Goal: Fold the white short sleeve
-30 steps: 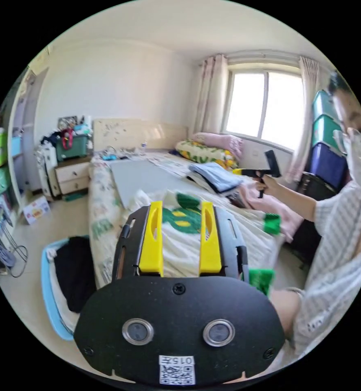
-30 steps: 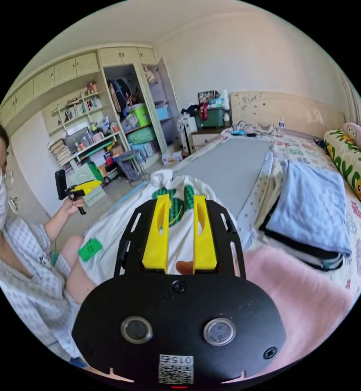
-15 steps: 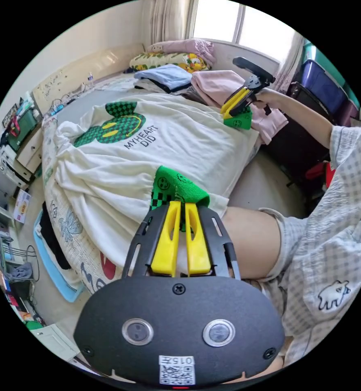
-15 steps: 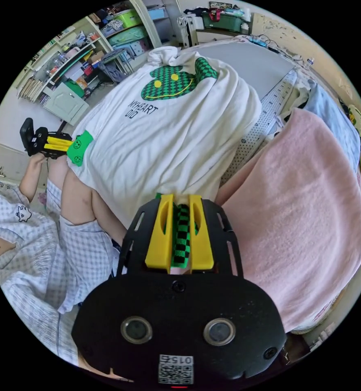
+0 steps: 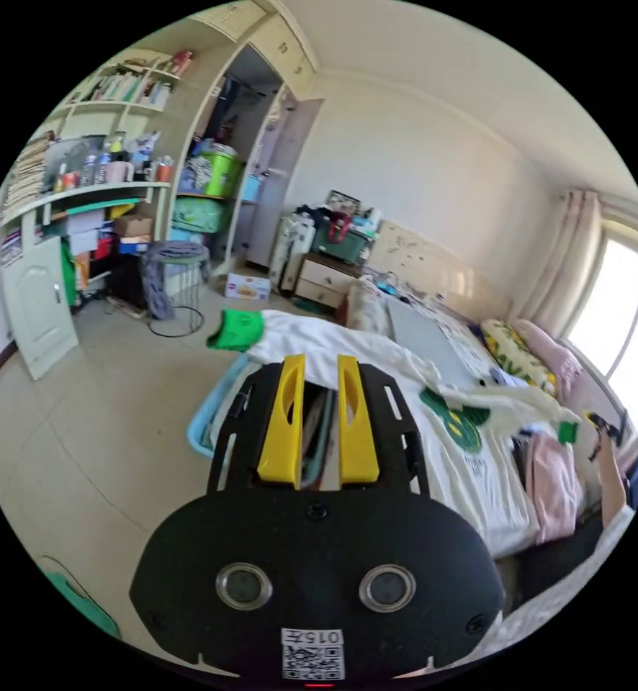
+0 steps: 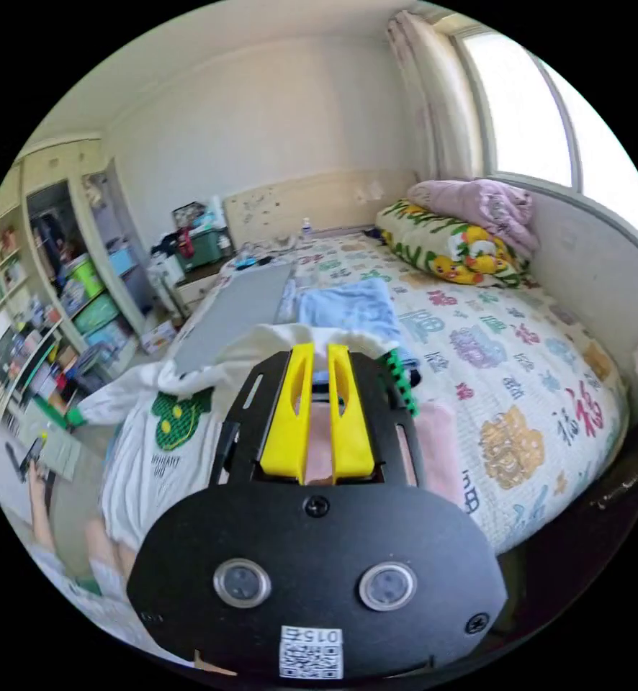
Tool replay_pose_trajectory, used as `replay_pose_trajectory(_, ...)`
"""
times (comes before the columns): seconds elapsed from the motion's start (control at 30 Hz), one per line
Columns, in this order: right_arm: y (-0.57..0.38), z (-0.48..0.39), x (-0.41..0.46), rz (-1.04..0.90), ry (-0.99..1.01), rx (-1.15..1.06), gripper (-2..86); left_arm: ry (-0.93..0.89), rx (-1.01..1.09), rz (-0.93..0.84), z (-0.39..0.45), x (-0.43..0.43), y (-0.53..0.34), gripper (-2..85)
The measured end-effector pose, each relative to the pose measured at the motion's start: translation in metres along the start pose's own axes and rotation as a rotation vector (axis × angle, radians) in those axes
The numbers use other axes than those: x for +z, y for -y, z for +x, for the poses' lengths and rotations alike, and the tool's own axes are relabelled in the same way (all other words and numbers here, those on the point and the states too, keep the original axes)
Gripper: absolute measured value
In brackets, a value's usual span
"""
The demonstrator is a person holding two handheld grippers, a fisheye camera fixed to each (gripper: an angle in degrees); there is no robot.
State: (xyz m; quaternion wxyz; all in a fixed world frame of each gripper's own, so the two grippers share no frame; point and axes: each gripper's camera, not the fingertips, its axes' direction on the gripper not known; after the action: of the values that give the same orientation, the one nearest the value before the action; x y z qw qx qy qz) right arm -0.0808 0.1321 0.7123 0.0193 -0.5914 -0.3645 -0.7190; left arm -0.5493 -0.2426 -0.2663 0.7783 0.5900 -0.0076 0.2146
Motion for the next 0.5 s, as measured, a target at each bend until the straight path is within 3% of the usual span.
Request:
replay_pose_trajectory(0.17,-0.15,-0.054,-0.004,-0.243,0.371,-0.167,8.2,-0.395,0.06,-0.352,0.029,0.016,-0.074,9.0)
replay_pose_trajectory(0.23,-0.188,-0.077,-0.008,-0.324,0.462,-0.218,9.0,-0.471,0.111,-0.429,0.053,0.016,-0.079,10.0)
replay_pose_trajectory(0.3,-0.22,-0.101,-0.014,-0.394,0.465,-0.281,9.9,-0.479,0.188,-0.466,0.079,0.008,-0.077,10.4)
replay_pose_trajectory(0.5,-0.309,-0.144,-0.026,-0.572,0.209,-0.413,11.8,-0.474,0.302,-0.679,0.129,0.022,-0.092,10.7)
